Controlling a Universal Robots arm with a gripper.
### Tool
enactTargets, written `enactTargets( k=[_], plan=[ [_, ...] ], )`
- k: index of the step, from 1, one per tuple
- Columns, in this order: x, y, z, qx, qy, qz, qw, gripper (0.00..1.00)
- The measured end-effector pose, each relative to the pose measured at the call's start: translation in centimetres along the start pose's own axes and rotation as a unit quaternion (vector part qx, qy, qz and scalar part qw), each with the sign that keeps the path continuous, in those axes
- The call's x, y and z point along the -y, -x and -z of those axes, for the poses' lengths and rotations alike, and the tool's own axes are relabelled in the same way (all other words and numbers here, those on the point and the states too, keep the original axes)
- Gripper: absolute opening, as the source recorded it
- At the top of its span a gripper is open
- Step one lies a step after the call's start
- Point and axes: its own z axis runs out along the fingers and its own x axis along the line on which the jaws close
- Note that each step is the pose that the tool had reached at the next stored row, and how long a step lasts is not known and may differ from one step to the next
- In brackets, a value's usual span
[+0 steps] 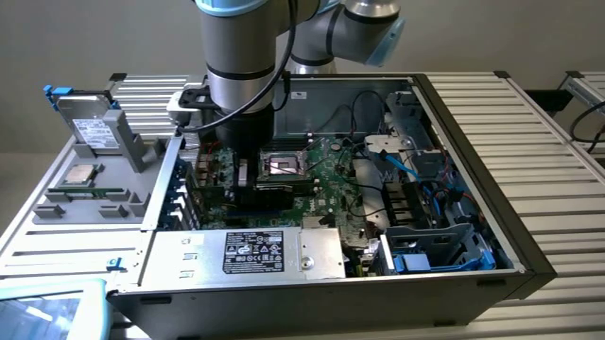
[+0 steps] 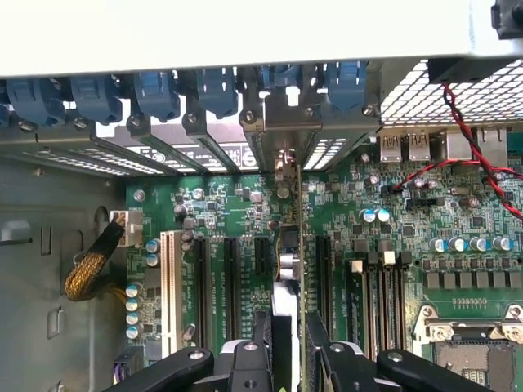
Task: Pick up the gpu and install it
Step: 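Insert the gpu into the slot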
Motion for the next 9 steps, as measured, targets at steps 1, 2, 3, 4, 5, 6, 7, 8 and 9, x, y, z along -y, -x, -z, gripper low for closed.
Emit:
enactTargets(
  k=[1,2,3,4,5,6,7,8,9],
  plan=[
    [-0.02,-0.02,0.26,-0.0005,0.0005,0.000,1.0000,0.28],
    [-0.03,-0.03,0.41,-0.0008,0.0008,0.000,1.0000,0.28],
    [-0.04,-0.03,0.43,-0.0007,0.0008,0.000,1.0000,0.28],
    [-0.04,-0.03,0.43,-0.0007,0.0008,0.000,1.0000,0.28],
    [-0.04,-0.03,0.43,-0.0007,0.0009,0.000,1.0000,0.28],
    [-0.04,-0.05,0.44,-0.0008,0.0010,0.000,1.0000,0.28],
    [-0.05,-0.05,0.42,-0.0009,0.0012,0.000,1.0000,0.28],
    [-0.04,-0.06,0.42,-0.0009,0.0015,0.000,1.0000,0.28],
    [-0.04,-0.06,0.42,-0.0010,0.0021,0.000,1.0000,0.28]
  ],
)
